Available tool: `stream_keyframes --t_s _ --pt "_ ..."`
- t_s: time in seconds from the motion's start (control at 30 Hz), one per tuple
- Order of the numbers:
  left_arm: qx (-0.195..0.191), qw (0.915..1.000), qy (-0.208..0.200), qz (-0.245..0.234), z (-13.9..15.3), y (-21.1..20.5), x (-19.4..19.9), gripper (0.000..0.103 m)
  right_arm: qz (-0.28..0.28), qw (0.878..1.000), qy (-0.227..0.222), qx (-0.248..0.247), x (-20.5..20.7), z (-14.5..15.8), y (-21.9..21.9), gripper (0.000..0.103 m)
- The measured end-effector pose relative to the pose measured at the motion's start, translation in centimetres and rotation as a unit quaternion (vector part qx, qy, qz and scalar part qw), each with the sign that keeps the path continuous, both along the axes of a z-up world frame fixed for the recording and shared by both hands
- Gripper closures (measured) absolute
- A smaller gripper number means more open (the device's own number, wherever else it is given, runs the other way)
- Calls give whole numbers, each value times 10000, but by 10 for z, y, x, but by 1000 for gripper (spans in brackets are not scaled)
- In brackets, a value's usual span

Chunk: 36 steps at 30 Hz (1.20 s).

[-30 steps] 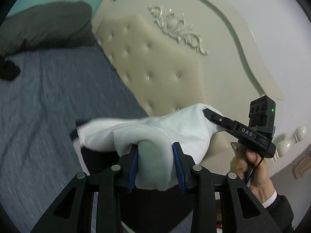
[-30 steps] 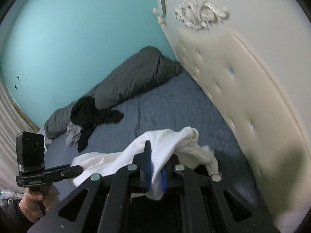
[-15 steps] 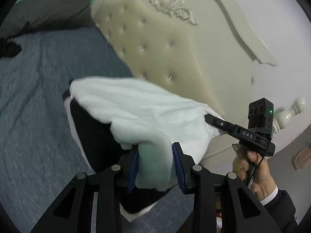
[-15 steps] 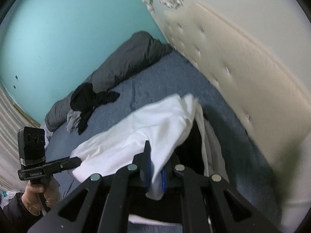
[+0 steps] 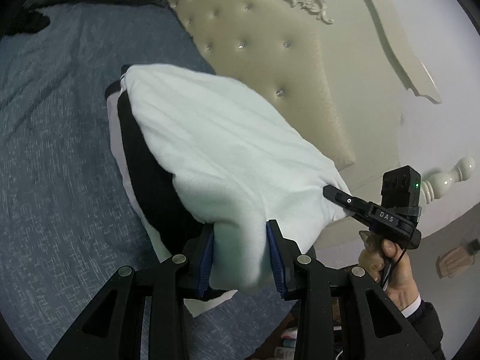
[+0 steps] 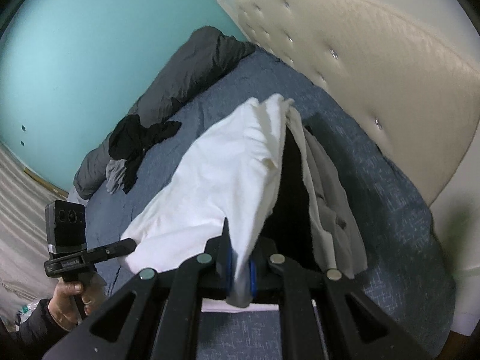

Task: Fold clothes
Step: 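Lower the folded shirt onto the stack of folded clothes with both grippers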

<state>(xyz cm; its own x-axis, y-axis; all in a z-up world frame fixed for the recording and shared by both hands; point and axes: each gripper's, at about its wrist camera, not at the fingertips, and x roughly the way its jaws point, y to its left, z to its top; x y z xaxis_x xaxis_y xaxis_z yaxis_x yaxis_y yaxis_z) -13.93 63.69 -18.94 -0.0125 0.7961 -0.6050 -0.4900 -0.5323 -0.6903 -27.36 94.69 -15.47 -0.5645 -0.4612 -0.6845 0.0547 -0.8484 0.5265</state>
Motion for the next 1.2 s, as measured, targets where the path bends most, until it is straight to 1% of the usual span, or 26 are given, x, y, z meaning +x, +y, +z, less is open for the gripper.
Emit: stream_keyframes --t_s 0.1,0.17,0.23,0.3,0.37,0.47,0.6,0.73,0.77,0.83,0.9,0.97,1.03,1.1,1.2 --pt "59 9998 -191 30 -9 -6 -2 67 -54 9999 -87 -54 2 -8 3 95" --pt "131 9995 -296 50 -11 -12 -1 66 -90 9998 -145 -90 4 -13 6 92" --pt "200 9991 -355 87 -10 -18 -1 65 -127 9996 -203 -126 5 -19 8 88" --pt "277 9989 -350 150 -5 -26 0 65 -201 9994 -235 -171 7 -22 12 88" --pt "241 9993 -145 233 5 -33 1 67 -334 9991 -222 -123 10 -22 17 88" --pt "230 9991 202 288 25 -42 5 68 -376 9991 -196 72 12 -19 19 88" --pt "109 9970 742 197 50 -39 10 67 -677 9959 -97 594 19 -8 24 88" --pt "10 9953 964 21 54 -23 13 68 -829 9904 369 1046 28 15 15 87" --pt "-15 9948 1015 -22 55 -18 14 68 -851 9891 499 1096 29 21 12 87" --pt "-65 9937 1117 -109 56 -10 15 68 -705 9903 714 956 25 27 3 87" --pt "-146 9929 1163 -184 48 -4 15 68 -503 9914 753 944 19 23 -8 87" --pt "-293 9921 1196 -255 39 3 20 68 -359 9923 664 980 10 12 -16 87" --pt "-374 9911 1248 -276 31 5 25 68 -418 9927 484 1026 3 -3 -17 87" --pt "-415 9903 1287 -308 24 4 29 68 -571 9937 341 906 -1 -17 -11 90" --pt "-426 9903 1271 -354 15 2 31 68 -748 9941 308 727 -1 -30 -3 92"
